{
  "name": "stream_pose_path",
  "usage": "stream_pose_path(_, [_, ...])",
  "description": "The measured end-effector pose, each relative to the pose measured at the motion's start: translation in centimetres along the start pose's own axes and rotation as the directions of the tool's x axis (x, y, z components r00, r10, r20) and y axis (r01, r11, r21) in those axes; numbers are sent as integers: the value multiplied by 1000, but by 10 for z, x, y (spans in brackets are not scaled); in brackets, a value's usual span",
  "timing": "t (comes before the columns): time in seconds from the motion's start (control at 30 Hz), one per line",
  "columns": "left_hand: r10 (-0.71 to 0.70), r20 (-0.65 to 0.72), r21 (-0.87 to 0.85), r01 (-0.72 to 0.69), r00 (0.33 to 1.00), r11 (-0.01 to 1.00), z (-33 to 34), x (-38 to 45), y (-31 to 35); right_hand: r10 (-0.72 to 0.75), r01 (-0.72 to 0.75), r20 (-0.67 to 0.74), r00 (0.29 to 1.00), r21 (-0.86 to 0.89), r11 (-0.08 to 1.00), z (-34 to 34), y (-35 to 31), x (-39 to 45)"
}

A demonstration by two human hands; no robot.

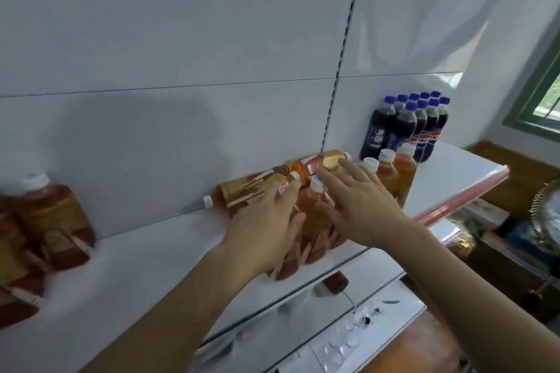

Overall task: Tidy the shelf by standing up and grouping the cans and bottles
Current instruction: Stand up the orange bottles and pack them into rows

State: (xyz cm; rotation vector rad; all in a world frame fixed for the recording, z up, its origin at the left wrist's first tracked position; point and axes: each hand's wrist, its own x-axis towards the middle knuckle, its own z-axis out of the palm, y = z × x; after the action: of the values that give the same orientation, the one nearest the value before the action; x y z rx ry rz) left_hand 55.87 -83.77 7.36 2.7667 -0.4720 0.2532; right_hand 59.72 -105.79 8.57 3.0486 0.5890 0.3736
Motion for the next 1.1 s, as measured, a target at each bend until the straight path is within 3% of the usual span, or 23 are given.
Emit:
stream_pose_path(0.13, [-62,-75,-99,54,995,994,7,-5,4,-150,163,-165,975,71,984,3,3,11])
stream_pose_path(0.3, [-128,-148,-140,107,981,984,-4,-34,-4,-324,394,-369,871,133,909,17,0,13])
stream_pose_path(0.43, [-203,-237,-165,166,950,972,-24,-74,-32,-335,438,-330,883,322,839,11,-49,14])
stream_pose_path(0.63, [-386,-308,-10,403,869,915,-52,-125,-95,-406,517,-326,854,439,734,19,-148,42])
stream_pose_path(0.83, [-482,-365,15,522,797,853,-80,-150,-154,-405,527,-345,847,441,727,32,-232,82])
stream_pose_path(1.1, [-464,-330,-7,489,822,872,-88,-139,-177,-361,429,-233,903,491,758,33,-267,107])
